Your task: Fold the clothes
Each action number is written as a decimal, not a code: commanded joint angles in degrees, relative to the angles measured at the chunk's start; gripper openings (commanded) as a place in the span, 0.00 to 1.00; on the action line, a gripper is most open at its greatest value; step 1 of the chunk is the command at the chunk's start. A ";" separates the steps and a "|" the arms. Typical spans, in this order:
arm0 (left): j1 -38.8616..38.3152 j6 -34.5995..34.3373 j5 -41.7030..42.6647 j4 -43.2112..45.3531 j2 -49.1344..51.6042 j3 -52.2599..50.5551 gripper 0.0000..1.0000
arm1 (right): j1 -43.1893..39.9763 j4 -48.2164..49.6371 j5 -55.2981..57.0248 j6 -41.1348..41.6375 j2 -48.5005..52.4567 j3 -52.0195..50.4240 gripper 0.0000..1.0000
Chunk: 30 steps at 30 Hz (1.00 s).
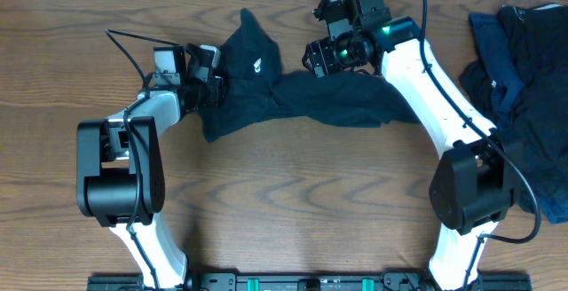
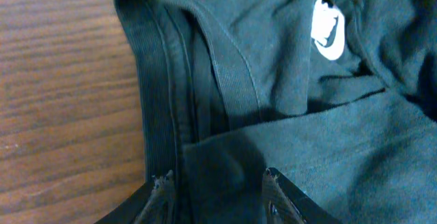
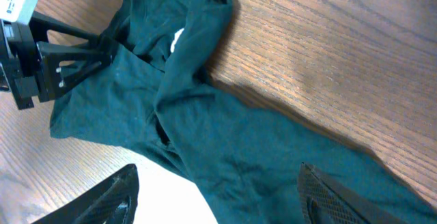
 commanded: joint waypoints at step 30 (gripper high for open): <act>-0.13 -9.60 3.98 -2.82 -14.25 0.85 0.06 | -4.20 -15.78 0.63 -4.96 0.70 0.02 0.69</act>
